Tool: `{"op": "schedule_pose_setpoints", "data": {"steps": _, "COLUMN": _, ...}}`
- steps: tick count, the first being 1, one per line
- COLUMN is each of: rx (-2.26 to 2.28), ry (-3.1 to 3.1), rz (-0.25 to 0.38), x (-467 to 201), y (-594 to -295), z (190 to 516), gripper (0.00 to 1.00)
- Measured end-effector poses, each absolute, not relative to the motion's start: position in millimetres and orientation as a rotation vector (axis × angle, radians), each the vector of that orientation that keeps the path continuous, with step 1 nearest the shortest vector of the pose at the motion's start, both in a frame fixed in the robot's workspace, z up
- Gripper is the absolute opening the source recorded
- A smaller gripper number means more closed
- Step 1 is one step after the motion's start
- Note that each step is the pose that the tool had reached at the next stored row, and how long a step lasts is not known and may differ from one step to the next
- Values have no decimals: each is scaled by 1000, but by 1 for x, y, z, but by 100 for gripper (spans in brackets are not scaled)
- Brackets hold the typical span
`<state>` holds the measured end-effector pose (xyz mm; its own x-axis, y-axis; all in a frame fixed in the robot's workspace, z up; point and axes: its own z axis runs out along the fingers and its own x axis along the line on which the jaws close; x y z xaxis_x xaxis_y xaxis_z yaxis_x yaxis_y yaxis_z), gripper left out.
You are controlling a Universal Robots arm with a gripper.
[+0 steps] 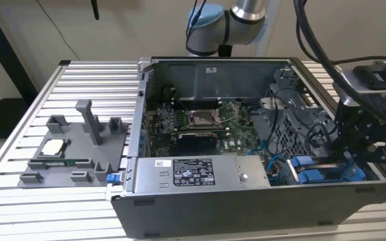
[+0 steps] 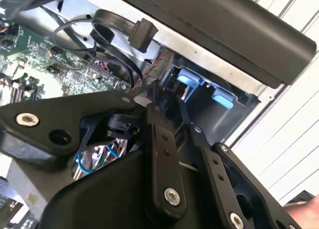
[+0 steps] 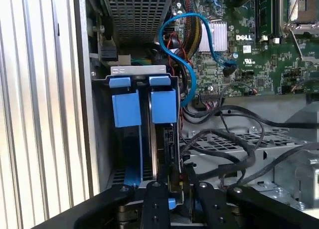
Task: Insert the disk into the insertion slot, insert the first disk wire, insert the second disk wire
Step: 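Insert the first disk wire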
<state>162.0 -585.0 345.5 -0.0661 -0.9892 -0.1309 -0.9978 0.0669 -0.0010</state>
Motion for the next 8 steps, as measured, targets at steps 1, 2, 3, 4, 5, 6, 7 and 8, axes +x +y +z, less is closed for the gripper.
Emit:
{"op": "schedule_pose_setpoints", "data": {"steps": 1, "rx": -2078, "ry": 2222, "rz": 135, "x": 162, "y": -585, "z": 350, "gripper": 27}}
{"op": "schedule_pose_setpoints", "data": {"steps": 2, "rx": -2078, "ry": 2222, "rz": 135, "x": 162, "y": -585, "z": 354, "gripper": 27}}
{"op": "schedule_pose_setpoints", "data": {"steps": 3, "rx": -2078, "ry": 2222, "rz": 135, "x": 162, "y": -585, "z": 357, "gripper": 27}}
{"op": "schedule_pose_setpoints", "data": {"steps": 4, "rx": -2078, "ry": 2222, "rz": 135, "x": 162, "y": -585, "z": 360, "gripper": 27}}
{"op": "schedule_pose_setpoints", "data": {"steps": 5, "rx": -2078, "ry": 2222, "rz": 135, "x": 162, "y": -585, "z": 364, "gripper": 27}}
{"op": "schedule_pose_setpoints", "data": {"steps": 6, "rx": -2078, "ry": 2222, "rz": 135, "x": 162, "y": -585, "z": 367, "gripper": 27}}
{"op": "schedule_pose_setpoints", "data": {"steps": 7, "rx": -2078, "ry": 2222, "rz": 135, "x": 162, "y": -585, "z": 370, "gripper": 27}}
{"op": "schedule_pose_setpoints", "data": {"steps": 8, "rx": -2078, "ry": 2222, "rz": 136, "x": 162, "y": -584, "z": 371, "gripper": 27}}
